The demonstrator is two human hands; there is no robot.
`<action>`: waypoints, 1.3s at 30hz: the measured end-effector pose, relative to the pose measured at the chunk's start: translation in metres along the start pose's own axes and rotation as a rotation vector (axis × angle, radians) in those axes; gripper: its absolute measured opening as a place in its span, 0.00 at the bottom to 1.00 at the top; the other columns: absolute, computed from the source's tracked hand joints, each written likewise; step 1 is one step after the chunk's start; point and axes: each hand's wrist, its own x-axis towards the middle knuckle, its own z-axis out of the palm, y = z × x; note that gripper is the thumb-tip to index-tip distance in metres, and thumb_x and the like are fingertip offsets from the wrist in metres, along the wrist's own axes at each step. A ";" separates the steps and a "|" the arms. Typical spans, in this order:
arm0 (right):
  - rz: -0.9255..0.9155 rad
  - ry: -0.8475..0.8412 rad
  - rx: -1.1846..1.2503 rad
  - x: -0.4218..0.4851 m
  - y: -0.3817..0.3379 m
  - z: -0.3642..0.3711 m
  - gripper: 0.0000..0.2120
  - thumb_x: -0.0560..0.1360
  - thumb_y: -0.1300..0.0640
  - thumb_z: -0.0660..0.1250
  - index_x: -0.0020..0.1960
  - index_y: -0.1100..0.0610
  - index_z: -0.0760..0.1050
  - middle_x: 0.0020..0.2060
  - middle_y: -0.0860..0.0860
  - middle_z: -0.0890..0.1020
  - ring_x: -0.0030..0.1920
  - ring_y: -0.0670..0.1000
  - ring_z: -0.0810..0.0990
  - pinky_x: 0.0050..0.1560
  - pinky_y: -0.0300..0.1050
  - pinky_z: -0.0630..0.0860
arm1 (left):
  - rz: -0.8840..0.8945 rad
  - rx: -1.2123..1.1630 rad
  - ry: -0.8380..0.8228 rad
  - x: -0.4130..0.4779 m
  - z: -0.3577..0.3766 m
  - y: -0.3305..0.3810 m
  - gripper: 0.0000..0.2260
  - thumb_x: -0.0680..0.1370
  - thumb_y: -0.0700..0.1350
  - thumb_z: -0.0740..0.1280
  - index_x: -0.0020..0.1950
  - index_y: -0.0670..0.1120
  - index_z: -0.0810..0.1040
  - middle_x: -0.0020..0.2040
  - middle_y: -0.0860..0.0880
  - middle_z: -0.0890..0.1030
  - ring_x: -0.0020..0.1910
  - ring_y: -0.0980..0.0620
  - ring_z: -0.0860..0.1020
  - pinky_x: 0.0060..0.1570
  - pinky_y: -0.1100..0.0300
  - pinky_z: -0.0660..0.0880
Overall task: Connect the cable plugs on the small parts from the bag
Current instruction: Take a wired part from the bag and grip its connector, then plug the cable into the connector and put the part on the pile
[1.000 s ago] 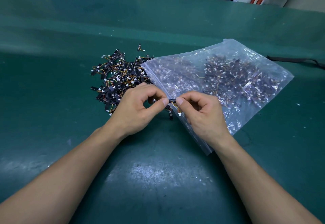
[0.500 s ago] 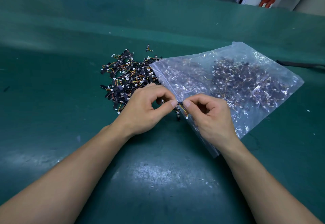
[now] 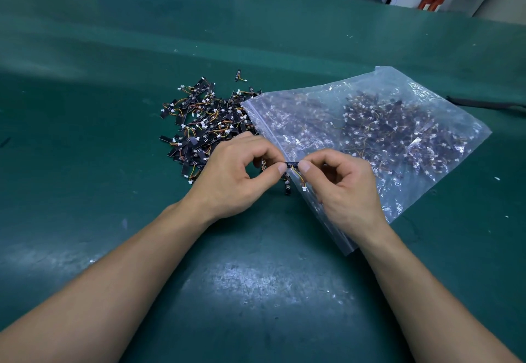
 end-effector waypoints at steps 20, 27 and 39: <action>-0.008 0.002 -0.034 0.002 0.001 -0.002 0.07 0.75 0.57 0.72 0.40 0.47 0.81 0.34 0.46 0.84 0.34 0.58 0.78 0.37 0.50 0.75 | -0.040 -0.004 0.017 0.001 -0.003 0.000 0.03 0.74 0.46 0.72 0.41 0.50 0.82 0.38 0.56 0.82 0.40 0.53 0.77 0.43 0.63 0.72; 0.077 0.018 -0.012 0.003 0.006 -0.005 0.06 0.70 0.52 0.68 0.43 0.44 0.83 0.32 0.56 0.81 0.27 0.47 0.68 0.29 0.44 0.64 | -0.073 0.010 0.041 0.001 -0.005 -0.003 0.03 0.74 0.43 0.72 0.40 0.48 0.81 0.36 0.55 0.81 0.37 0.56 0.77 0.41 0.65 0.71; 0.060 0.051 -0.403 0.006 0.014 -0.014 0.13 0.68 0.61 0.75 0.45 0.43 0.81 0.37 0.37 0.83 0.27 0.41 0.75 0.34 0.27 0.70 | -0.129 0.028 0.074 0.000 -0.006 -0.005 0.04 0.73 0.44 0.72 0.38 0.50 0.81 0.34 0.56 0.80 0.34 0.57 0.76 0.37 0.69 0.69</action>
